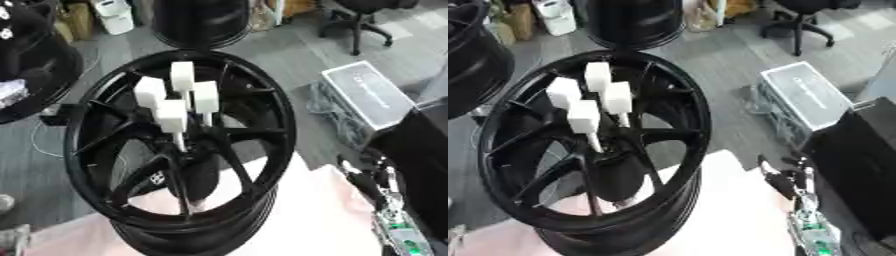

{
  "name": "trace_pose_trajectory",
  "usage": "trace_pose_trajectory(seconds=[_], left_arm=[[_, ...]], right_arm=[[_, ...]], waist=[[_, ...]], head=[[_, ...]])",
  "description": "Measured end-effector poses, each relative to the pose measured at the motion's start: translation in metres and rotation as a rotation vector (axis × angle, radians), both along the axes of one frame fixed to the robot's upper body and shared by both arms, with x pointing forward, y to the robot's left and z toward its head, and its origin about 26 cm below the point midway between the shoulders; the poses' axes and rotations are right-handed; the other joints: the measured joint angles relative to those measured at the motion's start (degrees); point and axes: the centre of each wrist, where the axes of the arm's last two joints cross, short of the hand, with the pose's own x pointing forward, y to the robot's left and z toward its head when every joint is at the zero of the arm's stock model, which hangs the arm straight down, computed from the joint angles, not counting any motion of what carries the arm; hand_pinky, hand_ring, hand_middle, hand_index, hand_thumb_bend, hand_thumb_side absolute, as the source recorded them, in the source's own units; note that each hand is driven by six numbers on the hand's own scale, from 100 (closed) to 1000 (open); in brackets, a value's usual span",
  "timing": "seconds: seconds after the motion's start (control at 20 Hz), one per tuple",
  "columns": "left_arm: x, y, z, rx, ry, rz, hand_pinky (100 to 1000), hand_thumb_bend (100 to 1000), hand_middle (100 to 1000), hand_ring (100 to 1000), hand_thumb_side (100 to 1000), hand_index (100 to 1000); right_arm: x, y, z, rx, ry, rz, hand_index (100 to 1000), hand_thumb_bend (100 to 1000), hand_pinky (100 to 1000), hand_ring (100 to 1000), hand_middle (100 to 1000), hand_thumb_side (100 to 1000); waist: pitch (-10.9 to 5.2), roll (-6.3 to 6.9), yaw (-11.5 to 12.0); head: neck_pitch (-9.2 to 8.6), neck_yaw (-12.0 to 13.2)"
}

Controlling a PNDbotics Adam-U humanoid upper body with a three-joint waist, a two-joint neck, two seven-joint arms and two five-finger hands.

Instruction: Pull the pin out of the wheel hub.

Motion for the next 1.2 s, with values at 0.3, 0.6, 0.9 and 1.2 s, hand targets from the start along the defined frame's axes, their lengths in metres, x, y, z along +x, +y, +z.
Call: trace_pose_trajectory(seconds=[0.3,0.6,0.9,1.2], left_arm=[[0.030,-0.061,-0.011,0.174,0.078,-0.097,298,312,763,338,465,842],[0.055,-0.101,-0.005,0.318,0.146,-0.122,291,305,770,332,450,849],[0.079,-0.095,-0.019,0.347,0.180,-0.071,286,300,762,325,437,843],[0.093,-0.089,-0.036,0.353,0.157,-0.041,290,299,777,329,432,852]], right_arm=[[0.000,-0.002,0.000,0.000,-0.002,-0.012,862,445,546,510,694,187],[0.000,-0.003,0.001,0.000,-0.005,-0.026,862,445,546,509,694,188],[0.000,-0.004,0.001,0.000,-0.005,-0.028,862,446,546,508,694,188],[0.000,-0.004,0.001,0.001,-0.005,-0.027,862,445,545,506,693,188]], waist=[[0.32,-0.20,1.5],[0.82,-0.63,2.2],[0.95,-0.99,2.0],[0.96,-1.03,1.7]], head=[[0.01,-1.3],[-0.04,-2.4],[-0.06,-2.5],[-0.06,-2.5]])
